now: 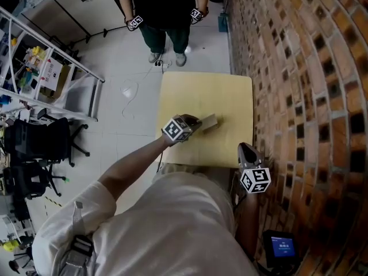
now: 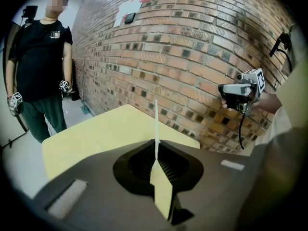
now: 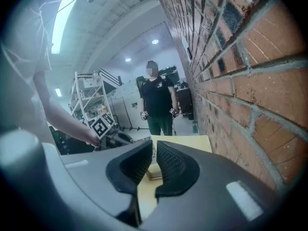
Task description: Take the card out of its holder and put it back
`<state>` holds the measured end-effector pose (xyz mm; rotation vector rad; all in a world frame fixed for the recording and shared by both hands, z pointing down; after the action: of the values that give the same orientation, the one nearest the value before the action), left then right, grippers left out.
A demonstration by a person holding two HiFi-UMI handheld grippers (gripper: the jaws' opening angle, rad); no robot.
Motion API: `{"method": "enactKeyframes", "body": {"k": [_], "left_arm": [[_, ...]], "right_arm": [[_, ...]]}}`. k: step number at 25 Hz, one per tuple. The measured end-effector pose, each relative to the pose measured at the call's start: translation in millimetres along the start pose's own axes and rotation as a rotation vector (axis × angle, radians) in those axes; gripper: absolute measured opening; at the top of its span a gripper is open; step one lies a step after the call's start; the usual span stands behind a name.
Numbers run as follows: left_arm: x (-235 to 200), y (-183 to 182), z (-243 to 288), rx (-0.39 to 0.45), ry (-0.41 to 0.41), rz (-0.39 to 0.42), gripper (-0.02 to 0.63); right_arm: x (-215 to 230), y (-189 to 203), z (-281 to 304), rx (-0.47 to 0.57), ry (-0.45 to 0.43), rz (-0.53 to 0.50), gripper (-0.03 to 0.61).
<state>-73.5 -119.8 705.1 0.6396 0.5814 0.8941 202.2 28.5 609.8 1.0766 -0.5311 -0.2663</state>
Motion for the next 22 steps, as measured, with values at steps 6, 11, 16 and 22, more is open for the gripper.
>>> {"method": "enactKeyframes", "body": {"k": [6, 11, 16, 22], "left_arm": [[-3, -1, 13, -0.026, 0.015, 0.035, 0.034], [-8, 1, 23, -0.051, 0.009, 0.063, 0.034], [-9, 3, 31, -0.061, 0.021, 0.059, 0.034], [-10, 4, 38, -0.066, 0.028, 0.066, 0.033]], "right_arm": [[3, 7, -4, -0.003, 0.011, 0.016, 0.02], [3, 11, -5, -0.008, 0.016, 0.027, 0.02], [4, 16, -7, -0.015, 0.023, 0.036, 0.02], [3, 18, -8, -0.021, 0.028, 0.039, 0.02]]}}
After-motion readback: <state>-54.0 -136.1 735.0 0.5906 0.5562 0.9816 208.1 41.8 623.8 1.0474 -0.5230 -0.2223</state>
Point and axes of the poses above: the fingertips, and each gripper's own axes: z forward along the fingers, x to its right, y out of its underside, the point moved 9 cm from there along -z, backward along the fingers, and after that the axes turned 3 degrees about -y, right-handed, at the moved point
